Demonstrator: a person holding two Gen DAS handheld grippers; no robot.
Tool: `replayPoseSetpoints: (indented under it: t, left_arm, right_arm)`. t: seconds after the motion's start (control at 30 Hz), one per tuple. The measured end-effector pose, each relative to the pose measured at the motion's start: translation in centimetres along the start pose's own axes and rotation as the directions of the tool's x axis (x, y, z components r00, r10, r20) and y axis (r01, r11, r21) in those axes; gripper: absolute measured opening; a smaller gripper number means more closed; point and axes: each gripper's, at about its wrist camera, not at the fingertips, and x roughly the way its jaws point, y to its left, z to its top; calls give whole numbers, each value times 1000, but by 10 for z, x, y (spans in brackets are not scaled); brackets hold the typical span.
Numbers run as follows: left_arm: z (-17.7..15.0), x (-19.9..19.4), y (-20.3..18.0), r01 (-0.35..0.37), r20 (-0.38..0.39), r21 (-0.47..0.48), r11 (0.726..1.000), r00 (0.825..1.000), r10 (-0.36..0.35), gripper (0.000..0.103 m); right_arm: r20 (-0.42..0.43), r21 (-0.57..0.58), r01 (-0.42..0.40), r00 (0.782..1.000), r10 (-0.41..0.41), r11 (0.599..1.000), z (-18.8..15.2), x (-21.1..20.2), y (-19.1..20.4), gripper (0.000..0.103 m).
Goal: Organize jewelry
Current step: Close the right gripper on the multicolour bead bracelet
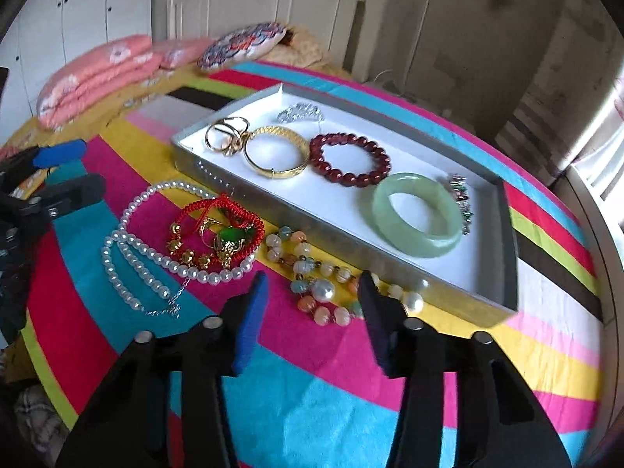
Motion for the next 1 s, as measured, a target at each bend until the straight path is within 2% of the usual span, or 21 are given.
replayPoseSetpoints:
  t: [0.07, 0.37, 0.53, 0.73, 0.8, 0.83, 1.0]
  left_arm:
    - [0, -1, -1, 8, 5, 6, 1000, 1000, -8, 101]
    - [-2, -4, -3, 15, 16, 9, 1000, 1000, -16, 101]
    - [-3, -4, -3, 15, 11, 9, 1000, 1000, -15, 101]
    - [-3, -4, -4, 17, 9, 10, 1000, 1000, -17, 101]
    - [-3, -3, -5, 20, 3, 12, 1000, 1000, -20, 101]
    - [-3, -3, -4, 21, 2, 12, 1000, 1000, -21, 101]
    - [-2, -1, -5, 28, -8, 20, 999, 1000, -28, 101]
  right_arm:
    - [-14, -12, 1, 1000, -1, 1000, 4, 6, 0, 36]
    - [-34, -66, 3, 999, -5, 998, 9, 12, 3, 35]
    - [-23, -80, -18, 1000, 16, 997, 5, 6, 11, 28]
    - [-29, -110, -17, 999, 14, 994, 10, 12, 16, 28]
    - [-7, -135, 1, 1000, -2, 991, 8, 11, 19, 22]
    - [8, -151, 6, 1000, -5, 988, 5, 8, 20, 11]
    - [122, -94, 9, 992, 3, 996, -5, -20, 12, 11]
